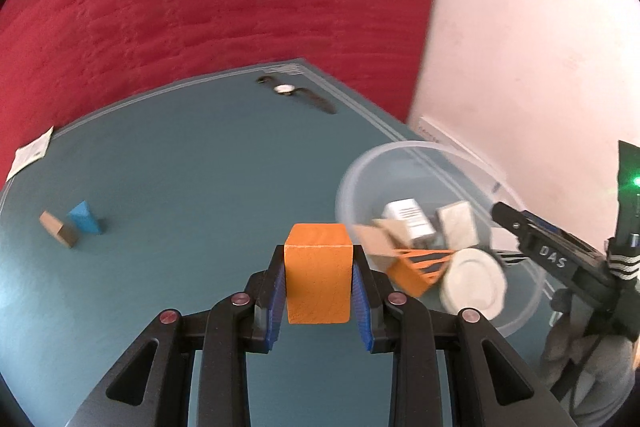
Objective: Organize rigid objects
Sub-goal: 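Carry the striped triangle into the bowl and open the right gripper while the left carries the cube, then lower the orange cube into the bowl and open the left gripper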
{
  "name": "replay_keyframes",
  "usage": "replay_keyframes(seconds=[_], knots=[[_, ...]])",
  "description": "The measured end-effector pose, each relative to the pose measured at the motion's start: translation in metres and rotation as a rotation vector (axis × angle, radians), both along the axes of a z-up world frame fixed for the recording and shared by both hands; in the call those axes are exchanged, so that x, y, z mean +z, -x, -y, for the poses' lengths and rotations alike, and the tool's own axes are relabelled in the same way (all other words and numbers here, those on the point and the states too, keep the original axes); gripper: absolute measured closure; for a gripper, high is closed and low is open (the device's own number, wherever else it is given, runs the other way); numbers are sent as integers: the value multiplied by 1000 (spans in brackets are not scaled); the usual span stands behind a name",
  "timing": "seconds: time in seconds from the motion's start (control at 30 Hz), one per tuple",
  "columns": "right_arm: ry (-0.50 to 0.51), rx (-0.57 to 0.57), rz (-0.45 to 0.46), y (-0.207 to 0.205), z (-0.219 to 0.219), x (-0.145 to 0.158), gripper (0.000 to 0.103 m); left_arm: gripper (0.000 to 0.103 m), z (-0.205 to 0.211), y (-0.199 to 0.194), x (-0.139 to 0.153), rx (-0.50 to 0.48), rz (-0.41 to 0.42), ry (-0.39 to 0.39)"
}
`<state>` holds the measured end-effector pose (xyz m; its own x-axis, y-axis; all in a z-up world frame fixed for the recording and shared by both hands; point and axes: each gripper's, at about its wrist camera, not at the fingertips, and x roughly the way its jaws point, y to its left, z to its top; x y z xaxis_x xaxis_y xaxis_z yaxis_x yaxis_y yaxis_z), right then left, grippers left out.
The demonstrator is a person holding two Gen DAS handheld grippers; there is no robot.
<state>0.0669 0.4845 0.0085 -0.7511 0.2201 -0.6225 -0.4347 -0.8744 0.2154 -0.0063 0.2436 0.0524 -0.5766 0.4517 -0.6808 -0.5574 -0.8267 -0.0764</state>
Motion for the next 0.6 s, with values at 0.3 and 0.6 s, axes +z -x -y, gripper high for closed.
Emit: replay_keyframes(seconds=[0.3, 0.6], knots=[[28, -16, -42, -6, -13, 2, 51, 72, -40, -10, 1, -116, -3, -4], [37, -12, -47, -10, -16, 3, 51, 11, -44, -13, -2, -115, -24, -53]])
